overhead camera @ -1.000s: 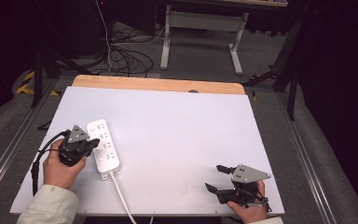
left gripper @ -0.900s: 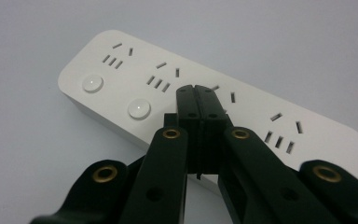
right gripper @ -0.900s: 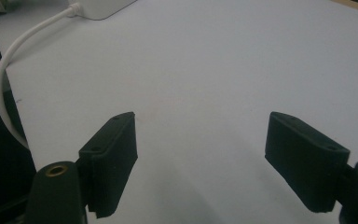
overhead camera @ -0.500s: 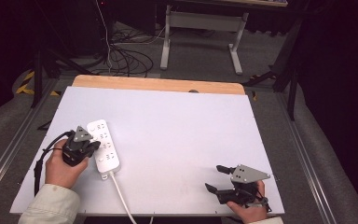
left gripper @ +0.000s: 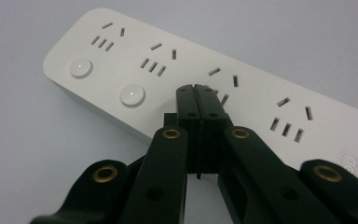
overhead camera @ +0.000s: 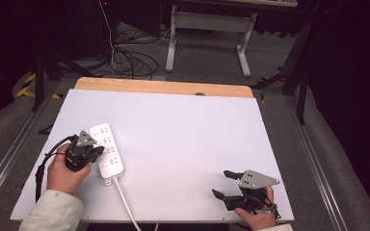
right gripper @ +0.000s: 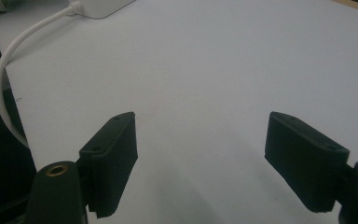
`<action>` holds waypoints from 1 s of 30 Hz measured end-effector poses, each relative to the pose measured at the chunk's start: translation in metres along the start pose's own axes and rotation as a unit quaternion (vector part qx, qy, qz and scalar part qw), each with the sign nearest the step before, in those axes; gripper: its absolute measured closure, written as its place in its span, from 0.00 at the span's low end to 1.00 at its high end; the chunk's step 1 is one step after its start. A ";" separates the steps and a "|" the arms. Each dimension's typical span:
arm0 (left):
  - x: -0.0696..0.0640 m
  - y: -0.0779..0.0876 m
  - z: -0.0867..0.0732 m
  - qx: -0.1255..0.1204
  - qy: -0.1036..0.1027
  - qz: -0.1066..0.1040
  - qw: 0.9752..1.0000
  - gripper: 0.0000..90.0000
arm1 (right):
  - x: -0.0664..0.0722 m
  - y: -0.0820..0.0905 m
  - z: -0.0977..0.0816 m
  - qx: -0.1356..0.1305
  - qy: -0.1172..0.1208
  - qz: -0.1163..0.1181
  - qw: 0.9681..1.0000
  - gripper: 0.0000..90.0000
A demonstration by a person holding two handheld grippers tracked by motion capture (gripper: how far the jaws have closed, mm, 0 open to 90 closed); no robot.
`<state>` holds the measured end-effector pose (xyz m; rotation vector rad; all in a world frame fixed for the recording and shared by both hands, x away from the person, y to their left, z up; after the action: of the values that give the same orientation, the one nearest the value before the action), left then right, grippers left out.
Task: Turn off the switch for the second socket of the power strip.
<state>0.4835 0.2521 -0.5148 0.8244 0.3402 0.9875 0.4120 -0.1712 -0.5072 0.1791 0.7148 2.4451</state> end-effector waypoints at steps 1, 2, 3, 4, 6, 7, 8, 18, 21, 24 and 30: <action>0.001 0.000 -0.001 0.001 -0.003 -0.001 1.000 1.00 | 0.000 0.000 0.000 0.000 0.000 0.000 1.000 0.28; 0.001 0.000 -0.001 0.001 -0.001 -0.001 1.000 1.00 | 0.000 0.000 0.000 0.000 0.000 0.000 1.000 0.28; 0.001 0.000 -0.001 0.001 -0.001 -0.001 1.000 1.00 | 0.000 0.000 0.000 0.000 0.000 0.000 1.000 0.28; 0.001 0.000 -0.001 0.000 0.002 -0.002 1.000 1.00 | 0.000 0.000 0.000 0.000 0.000 0.000 1.000 0.28; 0.000 -0.001 -0.002 0.001 0.002 -0.003 1.000 1.00 | 0.000 0.000 0.000 0.000 0.000 0.000 1.000 0.28; 0.000 -0.001 -0.002 0.001 0.001 -0.002 1.000 1.00 | 0.000 0.000 0.000 -0.001 -0.001 -0.001 1.000 0.28; 0.000 -0.001 -0.002 0.000 0.002 -0.002 1.000 1.00 | 0.000 0.000 0.000 -0.001 -0.001 -0.001 1.000 0.28; -0.001 -0.002 -0.002 -0.005 0.014 0.000 1.000 1.00 | -0.001 0.001 0.000 -0.002 -0.003 -0.001 1.000 0.28; -0.001 -0.002 -0.002 -0.006 0.017 0.001 1.000 1.00 | -0.001 0.001 0.000 -0.002 -0.002 -0.001 1.000 0.28; -0.001 -0.002 -0.002 -0.005 0.020 -0.003 1.000 1.00 | -0.001 0.001 0.000 -0.002 -0.002 -0.001 1.000 0.28; -0.001 -0.002 -0.003 -0.006 0.026 -0.005 1.000 1.00 | 0.000 0.001 0.000 -0.002 -0.003 -0.001 1.000 0.28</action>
<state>0.4828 0.2519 -0.5182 0.7867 0.3811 1.0022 0.4117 -0.1723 -0.5064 0.1821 0.7063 2.4426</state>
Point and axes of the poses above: each handheld gripper's, and its own axes: y roughly backward along the jaws, z roughly out of its top, x roughly to its left, the point moved 8 cm from there along -y, roughly forward along the jaws, and after that the axes turned 1 degree about x, right-handed, at the moved point
